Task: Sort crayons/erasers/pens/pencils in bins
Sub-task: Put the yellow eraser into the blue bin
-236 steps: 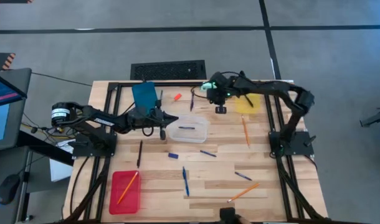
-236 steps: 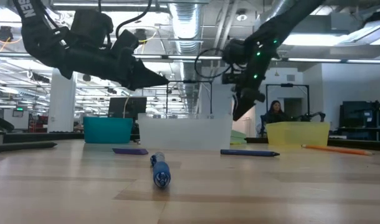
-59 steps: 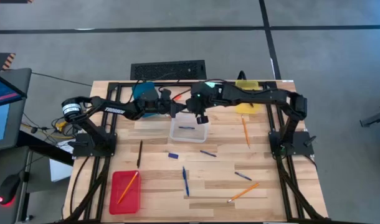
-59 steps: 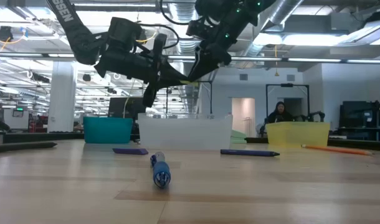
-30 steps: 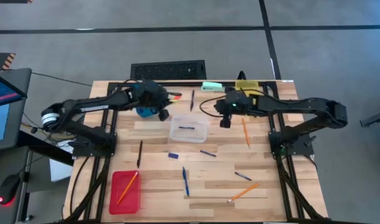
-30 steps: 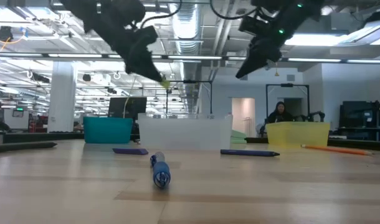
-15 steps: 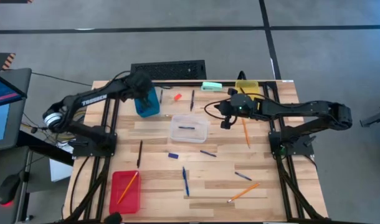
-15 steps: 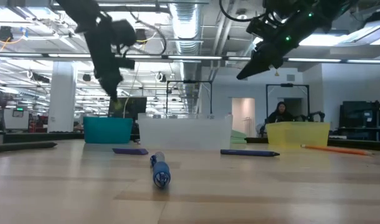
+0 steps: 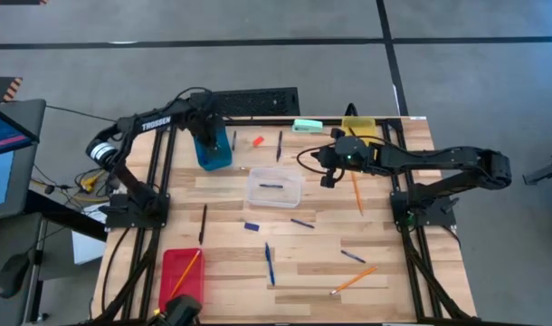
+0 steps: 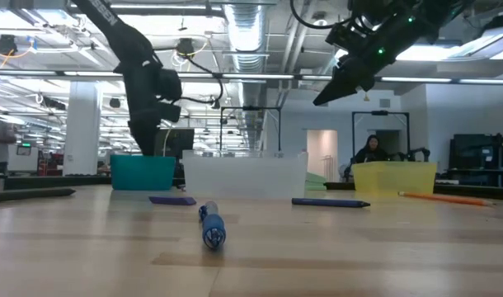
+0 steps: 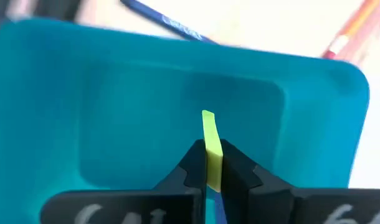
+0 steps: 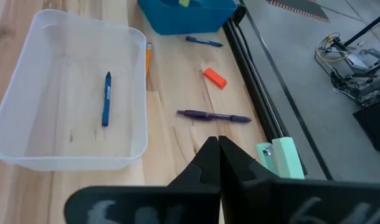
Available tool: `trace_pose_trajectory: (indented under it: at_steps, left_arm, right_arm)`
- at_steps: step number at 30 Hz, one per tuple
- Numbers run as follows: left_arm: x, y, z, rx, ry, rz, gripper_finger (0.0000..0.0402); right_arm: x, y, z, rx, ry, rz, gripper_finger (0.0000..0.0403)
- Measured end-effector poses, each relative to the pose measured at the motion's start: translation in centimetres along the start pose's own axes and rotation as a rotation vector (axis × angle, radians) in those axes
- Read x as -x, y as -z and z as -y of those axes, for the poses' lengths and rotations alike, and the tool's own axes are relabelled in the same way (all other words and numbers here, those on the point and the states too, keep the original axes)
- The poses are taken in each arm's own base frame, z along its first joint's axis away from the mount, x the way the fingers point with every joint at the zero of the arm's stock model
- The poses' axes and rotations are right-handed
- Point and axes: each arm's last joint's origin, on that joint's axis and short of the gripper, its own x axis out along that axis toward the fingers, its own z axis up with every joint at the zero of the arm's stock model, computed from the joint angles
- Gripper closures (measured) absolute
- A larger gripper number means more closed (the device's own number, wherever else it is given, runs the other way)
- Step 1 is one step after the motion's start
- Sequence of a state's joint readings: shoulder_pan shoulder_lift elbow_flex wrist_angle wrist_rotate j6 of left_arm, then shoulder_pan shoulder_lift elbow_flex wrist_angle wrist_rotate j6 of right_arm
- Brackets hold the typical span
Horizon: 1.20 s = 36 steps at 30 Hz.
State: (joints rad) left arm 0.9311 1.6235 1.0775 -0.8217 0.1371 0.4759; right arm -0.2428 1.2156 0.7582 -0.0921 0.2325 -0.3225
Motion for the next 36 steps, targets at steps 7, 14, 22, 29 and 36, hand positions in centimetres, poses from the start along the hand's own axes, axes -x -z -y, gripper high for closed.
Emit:
trace_pose_trajectory:
  at_steps: [7,14,22,29,36]
  left_arm:
    - [-1.3,0.4,-0.7,0.020,-0.006,-0.076,0.0391]
    - [-1.3,0.3,-0.5,0.020,-0.004,-0.076,0.0348]
    - [-1.3,0.4,-0.6,0.025,-0.031,-0.091,0.0314]
    - [-1.0,0.3,-0.6,0.030,-0.030,-0.102,0.0313]
    - [0.5,-0.6,-0.6,0.050,-0.029,-0.105,0.0288]
  right_arm:
    - [0.0,0.1,-0.1,0.011,-0.026,-0.003,0.0399]
    - [0.0,0.2,-0.1,0.013,-0.031,-0.011,0.0396]
    - [0.0,0.2,-0.1,0.005,-0.032,-0.014,0.0396]
    - [0.0,0.4,-0.2,0.002,-0.039,-0.035,0.0395]
    - [0.0,0.5,-0.2,0.004,-0.043,-0.048,0.0395]
